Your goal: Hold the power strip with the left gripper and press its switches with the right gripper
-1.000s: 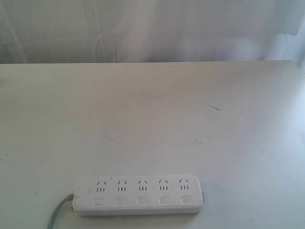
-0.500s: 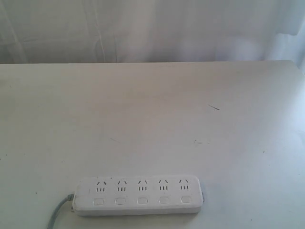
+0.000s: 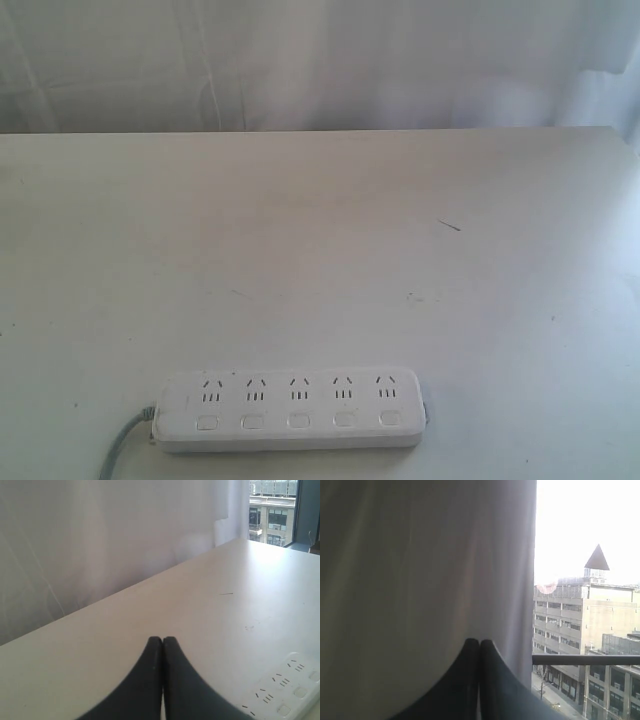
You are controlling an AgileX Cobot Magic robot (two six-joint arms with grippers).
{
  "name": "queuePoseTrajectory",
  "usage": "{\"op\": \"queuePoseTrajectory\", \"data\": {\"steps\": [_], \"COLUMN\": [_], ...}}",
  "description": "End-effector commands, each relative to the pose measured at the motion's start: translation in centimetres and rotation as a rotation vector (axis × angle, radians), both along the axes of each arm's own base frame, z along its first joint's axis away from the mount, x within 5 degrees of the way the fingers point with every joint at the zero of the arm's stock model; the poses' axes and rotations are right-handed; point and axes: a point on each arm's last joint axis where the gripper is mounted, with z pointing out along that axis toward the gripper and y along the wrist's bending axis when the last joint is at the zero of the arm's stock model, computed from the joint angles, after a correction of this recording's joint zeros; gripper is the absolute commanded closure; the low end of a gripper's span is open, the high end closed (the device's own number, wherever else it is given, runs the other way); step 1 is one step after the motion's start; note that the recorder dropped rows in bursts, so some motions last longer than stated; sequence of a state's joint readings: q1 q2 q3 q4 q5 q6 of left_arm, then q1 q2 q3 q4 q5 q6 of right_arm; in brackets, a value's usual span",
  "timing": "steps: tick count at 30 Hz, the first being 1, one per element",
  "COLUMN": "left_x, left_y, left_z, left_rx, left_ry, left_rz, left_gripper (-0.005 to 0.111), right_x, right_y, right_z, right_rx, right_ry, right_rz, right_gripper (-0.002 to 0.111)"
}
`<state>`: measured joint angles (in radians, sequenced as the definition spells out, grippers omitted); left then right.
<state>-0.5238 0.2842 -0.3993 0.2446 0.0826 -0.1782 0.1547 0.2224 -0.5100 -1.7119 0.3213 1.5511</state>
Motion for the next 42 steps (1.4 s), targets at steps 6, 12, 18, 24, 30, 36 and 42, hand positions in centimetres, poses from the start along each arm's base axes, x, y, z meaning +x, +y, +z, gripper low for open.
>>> {"op": "queuePoseTrajectory", "data": {"steps": [6, 12, 18, 24, 30, 36, 42], "left_x": [0.0, 0.0, 0.0, 0.0, 0.2, 0.3, 0.3], "left_y": [0.1, 0.1, 0.2, 0.2, 0.1, 0.0, -0.1], "left_z": [0.1, -0.1, -0.4, -0.6, -1.9, -2.0, -1.9], "left_rx": [0.012, 0.024, 0.054, 0.058, 0.051, 0.034, -0.016], "left_ry": [-0.029, -0.008, 0.014, 0.021, 0.058, 0.047, 0.027], "left_rz": [0.005, 0.009, 0.02, 0.02, 0.02, 0.015, 0.007], "left_gripper": [0.107, 0.107, 0.107, 0.107, 0.107, 0.107, 0.107], "right_x": [-3.9, -5.7, -3.5, -1.4, -1.2, -0.2, 1.2], "right_y": [-0.6, -0.3, -0.8, -1.0, -1.1, 0.9, 2.6], "right_z": [-0.1, -0.5, -4.3, -8.5, -9.0, -9.6, -13.9], "right_rx": [-0.008, -0.014, -0.01, 0.012, 0.012, -0.068, -0.108], "right_ry": [-0.127, -0.187, -0.061, 0.076, 0.094, 0.14, 0.288], "right_rz": [-0.245, -0.337, -0.341, -0.319, -0.317, -0.09, 0.118], "right_gripper": [0.108, 0.108, 0.108, 0.108, 0.108, 0.108, 0.108]}}
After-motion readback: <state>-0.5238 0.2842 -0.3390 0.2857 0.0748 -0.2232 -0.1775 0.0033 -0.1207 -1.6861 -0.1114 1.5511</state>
